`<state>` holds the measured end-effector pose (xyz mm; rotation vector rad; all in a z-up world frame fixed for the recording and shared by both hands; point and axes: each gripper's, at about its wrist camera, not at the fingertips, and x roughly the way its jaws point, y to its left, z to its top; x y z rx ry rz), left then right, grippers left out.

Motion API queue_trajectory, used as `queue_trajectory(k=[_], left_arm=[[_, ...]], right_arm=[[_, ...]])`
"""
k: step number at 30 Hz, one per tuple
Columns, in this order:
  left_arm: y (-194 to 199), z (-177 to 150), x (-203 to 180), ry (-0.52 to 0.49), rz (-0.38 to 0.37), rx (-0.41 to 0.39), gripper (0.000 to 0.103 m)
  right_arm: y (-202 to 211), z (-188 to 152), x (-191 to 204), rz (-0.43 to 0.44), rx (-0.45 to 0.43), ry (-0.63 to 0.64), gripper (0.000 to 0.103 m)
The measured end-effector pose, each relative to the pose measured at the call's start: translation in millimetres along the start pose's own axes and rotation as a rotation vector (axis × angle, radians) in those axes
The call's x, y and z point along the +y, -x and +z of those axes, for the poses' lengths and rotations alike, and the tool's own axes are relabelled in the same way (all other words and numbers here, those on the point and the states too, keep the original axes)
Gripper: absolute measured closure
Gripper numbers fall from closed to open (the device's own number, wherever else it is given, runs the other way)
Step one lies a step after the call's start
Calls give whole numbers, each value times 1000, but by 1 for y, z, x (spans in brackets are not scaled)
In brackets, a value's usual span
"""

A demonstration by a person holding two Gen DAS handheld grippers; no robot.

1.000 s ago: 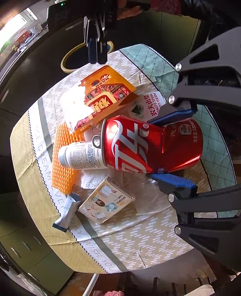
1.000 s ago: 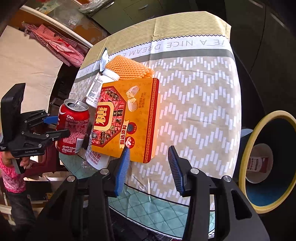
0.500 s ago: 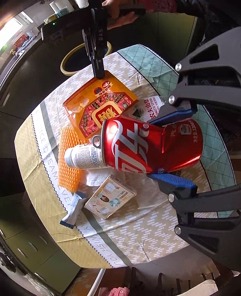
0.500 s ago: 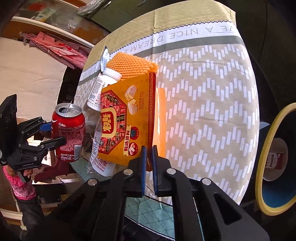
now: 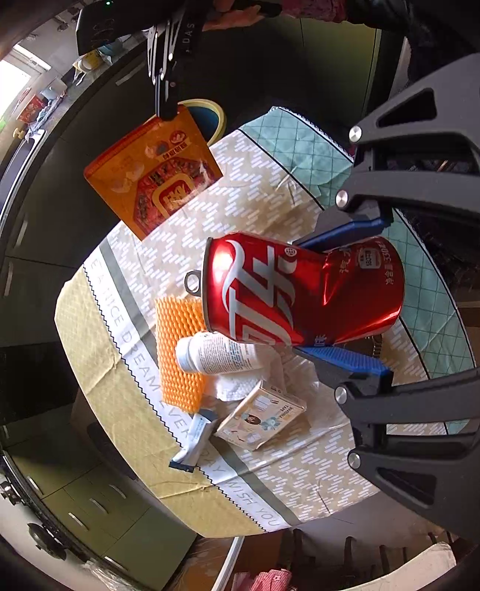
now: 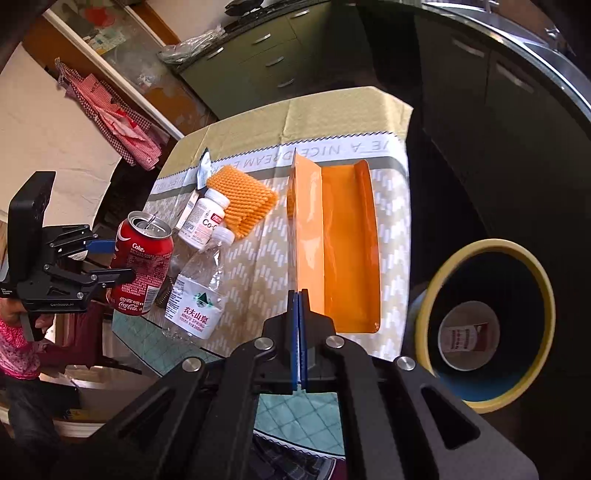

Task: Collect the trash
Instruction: 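Carry the orange snack box over the bin and release it with the right tool, then move the Coca-Cola can over the bin and open the left tool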

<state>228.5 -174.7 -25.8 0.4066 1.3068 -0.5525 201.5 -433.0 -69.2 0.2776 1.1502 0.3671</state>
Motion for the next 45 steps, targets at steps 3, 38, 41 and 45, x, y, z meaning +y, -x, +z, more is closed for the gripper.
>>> queue_trajectory(k=[3, 38, 41, 45], left_arm=[[2, 8, -16, -32, -7, -6, 55], [-124, 180, -305, -421, -191, -4, 55], [-149, 195, -321, -418, -183, 4, 55], [-169, 203, -331, -402, -152, 22, 55]], right_arm=[[34, -9, -26, -71, -48, -36, 102], [121, -129, -197, -430, -131, -335, 85], [134, -144, -204, -443, -134, -362, 85], [140, -156, -209, -444, -134, -382, 82]])
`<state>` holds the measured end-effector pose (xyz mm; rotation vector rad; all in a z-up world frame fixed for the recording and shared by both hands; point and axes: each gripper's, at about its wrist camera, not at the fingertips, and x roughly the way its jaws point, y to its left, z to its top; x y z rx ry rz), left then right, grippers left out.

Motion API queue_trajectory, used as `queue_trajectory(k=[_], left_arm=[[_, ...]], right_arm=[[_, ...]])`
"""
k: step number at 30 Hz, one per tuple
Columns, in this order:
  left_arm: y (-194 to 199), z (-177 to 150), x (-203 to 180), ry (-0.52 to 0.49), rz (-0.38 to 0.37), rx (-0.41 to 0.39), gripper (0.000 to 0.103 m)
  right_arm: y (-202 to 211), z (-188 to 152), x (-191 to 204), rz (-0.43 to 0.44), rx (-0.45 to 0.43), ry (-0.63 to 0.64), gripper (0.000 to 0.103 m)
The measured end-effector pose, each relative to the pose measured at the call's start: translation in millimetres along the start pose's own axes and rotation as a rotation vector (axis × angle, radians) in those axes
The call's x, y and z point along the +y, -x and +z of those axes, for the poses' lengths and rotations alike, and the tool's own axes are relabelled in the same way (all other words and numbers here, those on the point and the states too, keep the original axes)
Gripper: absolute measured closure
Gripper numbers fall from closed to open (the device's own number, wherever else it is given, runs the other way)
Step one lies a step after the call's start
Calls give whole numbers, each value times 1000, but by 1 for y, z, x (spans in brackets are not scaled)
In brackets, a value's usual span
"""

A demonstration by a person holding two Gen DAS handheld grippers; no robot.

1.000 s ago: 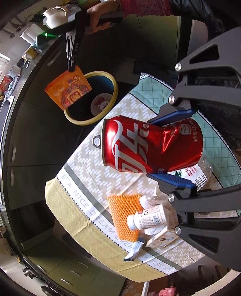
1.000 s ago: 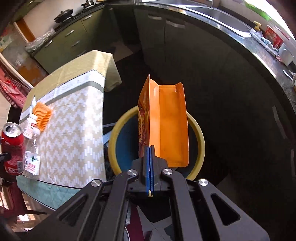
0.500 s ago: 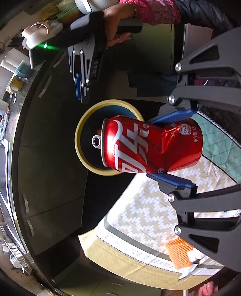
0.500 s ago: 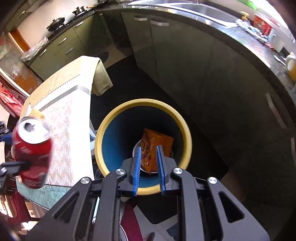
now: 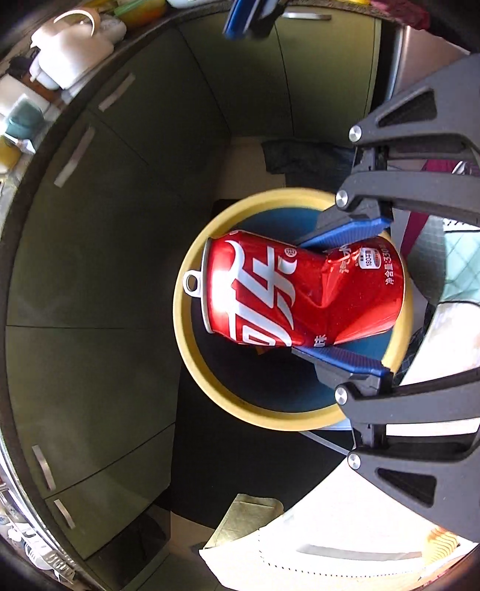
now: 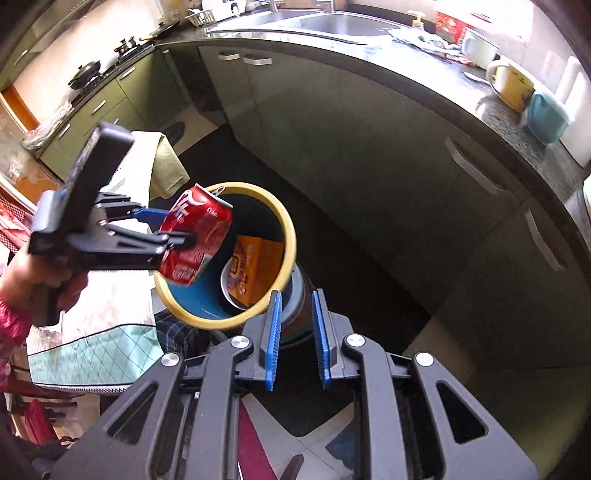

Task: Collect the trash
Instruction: 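Move the Coca-Cola can over the bin and open the left tool, then grasp the white pill bottle with the left tool while the right tool grasps the water bottle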

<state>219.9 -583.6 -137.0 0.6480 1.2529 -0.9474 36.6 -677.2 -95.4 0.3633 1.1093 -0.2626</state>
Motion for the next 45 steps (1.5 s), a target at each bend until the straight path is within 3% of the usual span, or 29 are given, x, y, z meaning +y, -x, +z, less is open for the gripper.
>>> queue_trajectory(k=[5, 10, 14, 18, 21, 24, 28, 32, 37, 43, 45], left_arm=[[7, -3, 8, 19, -21, 3, 40], [54, -29, 26, 23, -9, -25, 40], [119, -77, 57, 44, 47, -55, 36], [174, -145, 105, 140, 148, -54, 32], [193, -198, 145, 225, 213, -23, 32], [193, -246, 186, 334, 262, 19, 32], [178, -281, 240, 446, 260, 38, 32], [147, -279, 271, 474, 248, 81, 33], [113, -270, 284, 504, 219, 150, 49], [102, -272, 292, 517, 186, 168, 51], [99, -274, 296, 526, 164, 171, 56]], right_arm=[[8, -6, 0, 11, -3, 15, 81], [6, -2, 20, 39, -12, 62, 80], [-1, -2, 55, 75, -2, 141, 74], [-12, 4, 100, 111, 16, 227, 71], [-21, 9, 136, 136, 28, 284, 68], [-32, 13, 171, 152, 53, 340, 68], [-38, 15, 214, 155, 77, 410, 68], [-35, 10, 245, 151, 92, 461, 66], [-38, 5, 261, 152, 126, 493, 65], [-46, 3, 273, 168, 165, 504, 65], [-50, 2, 279, 181, 184, 507, 65]])
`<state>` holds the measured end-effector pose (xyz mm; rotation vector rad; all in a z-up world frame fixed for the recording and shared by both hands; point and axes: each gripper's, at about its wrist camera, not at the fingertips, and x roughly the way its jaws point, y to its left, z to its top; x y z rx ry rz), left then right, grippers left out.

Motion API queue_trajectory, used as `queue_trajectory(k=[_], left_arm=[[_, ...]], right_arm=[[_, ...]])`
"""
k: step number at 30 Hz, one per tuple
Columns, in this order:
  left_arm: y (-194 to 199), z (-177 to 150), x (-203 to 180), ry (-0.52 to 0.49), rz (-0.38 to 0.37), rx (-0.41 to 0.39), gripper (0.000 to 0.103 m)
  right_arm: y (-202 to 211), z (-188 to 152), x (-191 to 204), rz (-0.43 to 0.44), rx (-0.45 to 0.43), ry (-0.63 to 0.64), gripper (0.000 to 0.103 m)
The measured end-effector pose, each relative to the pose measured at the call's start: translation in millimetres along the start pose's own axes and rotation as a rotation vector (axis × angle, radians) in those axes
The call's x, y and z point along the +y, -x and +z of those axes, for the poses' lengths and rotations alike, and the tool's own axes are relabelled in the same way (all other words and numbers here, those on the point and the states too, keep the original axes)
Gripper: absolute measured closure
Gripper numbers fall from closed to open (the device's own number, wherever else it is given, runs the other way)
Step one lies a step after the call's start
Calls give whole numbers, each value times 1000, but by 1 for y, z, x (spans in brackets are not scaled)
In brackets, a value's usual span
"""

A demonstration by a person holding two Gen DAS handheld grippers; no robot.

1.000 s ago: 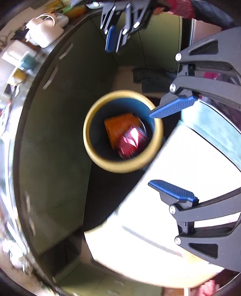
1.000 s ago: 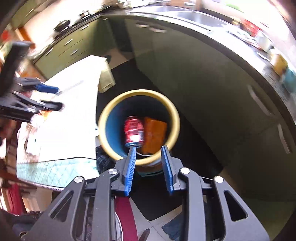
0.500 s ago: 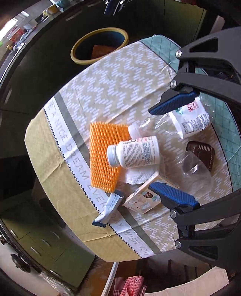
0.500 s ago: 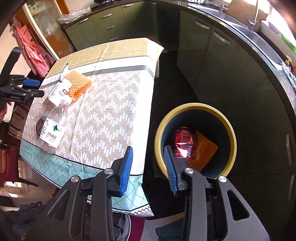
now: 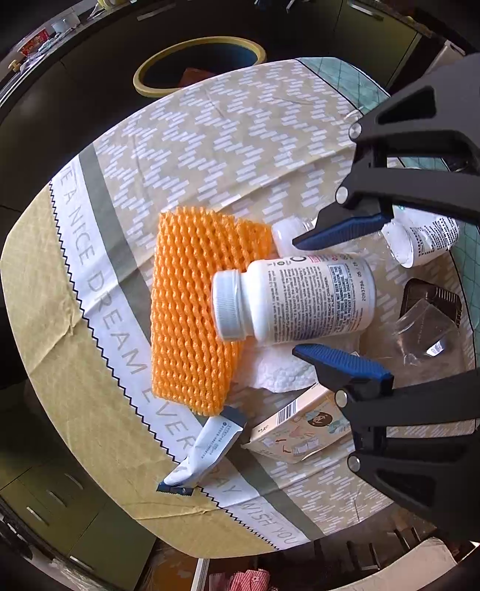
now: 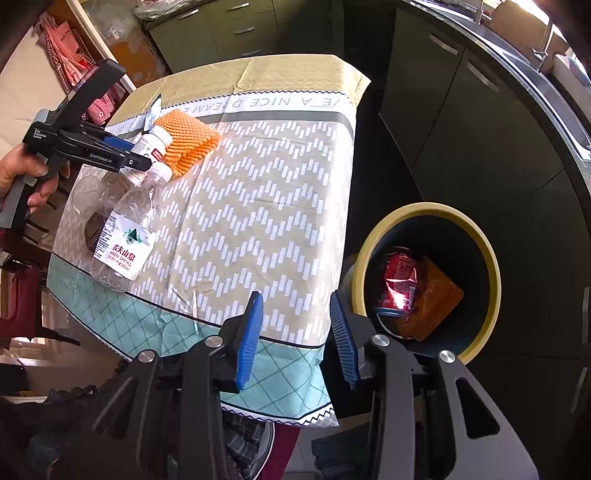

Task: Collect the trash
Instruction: 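Grasp the white pill bottle with the left tool while the right tool grasps the water bottle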

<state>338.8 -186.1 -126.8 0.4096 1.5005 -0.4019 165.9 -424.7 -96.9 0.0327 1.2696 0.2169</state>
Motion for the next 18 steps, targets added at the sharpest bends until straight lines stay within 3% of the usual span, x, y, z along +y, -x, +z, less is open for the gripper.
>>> queue_trajectory(k=[7, 10, 14, 18], left_arm=[[10, -2, 7, 1, -32, -48, 57], [30, -9, 12, 1, -44, -95, 57], [51, -20, 21, 5, -37, -136, 58], [64, -30, 27, 2, -22, -149, 58]], right_arm=[[-14, 12, 41, 84, 86, 26, 59], [-22, 22, 67, 165, 113, 30, 59], [-50, 37, 98, 304, 178, -3, 58], [-84, 48, 123, 346, 248, -35, 58]])
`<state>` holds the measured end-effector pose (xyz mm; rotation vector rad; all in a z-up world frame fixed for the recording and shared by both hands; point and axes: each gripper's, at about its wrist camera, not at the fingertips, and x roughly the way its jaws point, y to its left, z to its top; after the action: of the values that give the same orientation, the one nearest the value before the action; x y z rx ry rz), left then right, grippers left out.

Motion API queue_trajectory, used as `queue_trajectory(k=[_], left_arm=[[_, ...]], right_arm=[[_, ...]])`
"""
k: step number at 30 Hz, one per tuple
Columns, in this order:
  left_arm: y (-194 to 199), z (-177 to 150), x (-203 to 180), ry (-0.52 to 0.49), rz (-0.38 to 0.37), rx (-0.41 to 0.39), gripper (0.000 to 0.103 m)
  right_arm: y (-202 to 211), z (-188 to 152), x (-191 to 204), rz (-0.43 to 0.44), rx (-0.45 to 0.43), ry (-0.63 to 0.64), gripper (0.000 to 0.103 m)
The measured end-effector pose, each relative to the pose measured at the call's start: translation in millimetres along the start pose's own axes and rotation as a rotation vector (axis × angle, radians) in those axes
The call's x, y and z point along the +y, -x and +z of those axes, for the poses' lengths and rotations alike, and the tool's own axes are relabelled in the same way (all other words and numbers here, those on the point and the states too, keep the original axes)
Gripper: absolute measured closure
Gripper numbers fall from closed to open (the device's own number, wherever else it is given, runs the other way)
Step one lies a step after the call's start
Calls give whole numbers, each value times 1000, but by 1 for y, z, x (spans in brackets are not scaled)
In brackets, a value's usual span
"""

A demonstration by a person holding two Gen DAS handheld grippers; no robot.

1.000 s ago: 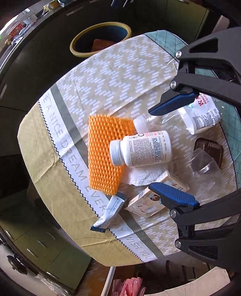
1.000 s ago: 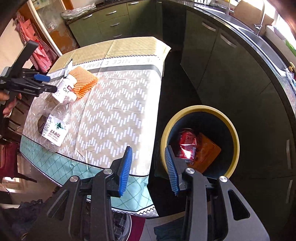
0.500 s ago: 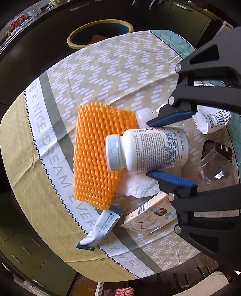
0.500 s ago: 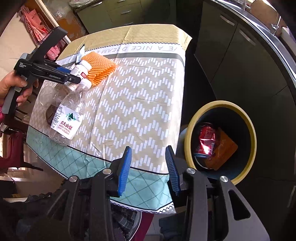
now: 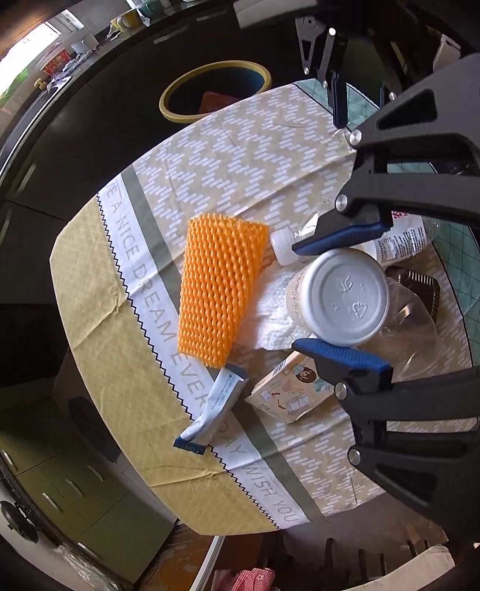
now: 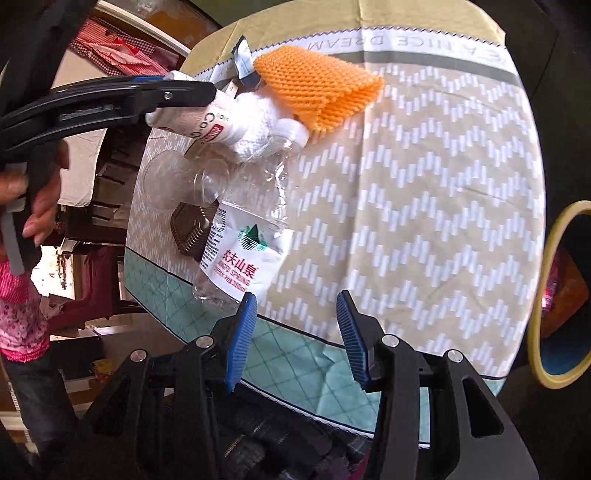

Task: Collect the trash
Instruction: 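Grasp the white pill bottle with the left tool while the right tool grasps the water bottle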

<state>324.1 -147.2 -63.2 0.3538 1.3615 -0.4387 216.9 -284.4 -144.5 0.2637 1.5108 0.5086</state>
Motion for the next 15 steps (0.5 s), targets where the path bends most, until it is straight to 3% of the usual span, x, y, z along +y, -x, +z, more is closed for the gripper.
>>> queue_trajectory(k=[5, 11, 15], left_arm=[[5, -9, 0, -10, -5, -8, 58], [6, -10, 0, -21, -17, -17, 58], [11, -9, 3, -13, -20, -32, 58]], right_arm=[[-36, 14, -2, 66, 57, -91, 55], [-51, 23, -10, 190, 50, -176, 53], [-59, 31, -6, 225, 54, -186, 51]])
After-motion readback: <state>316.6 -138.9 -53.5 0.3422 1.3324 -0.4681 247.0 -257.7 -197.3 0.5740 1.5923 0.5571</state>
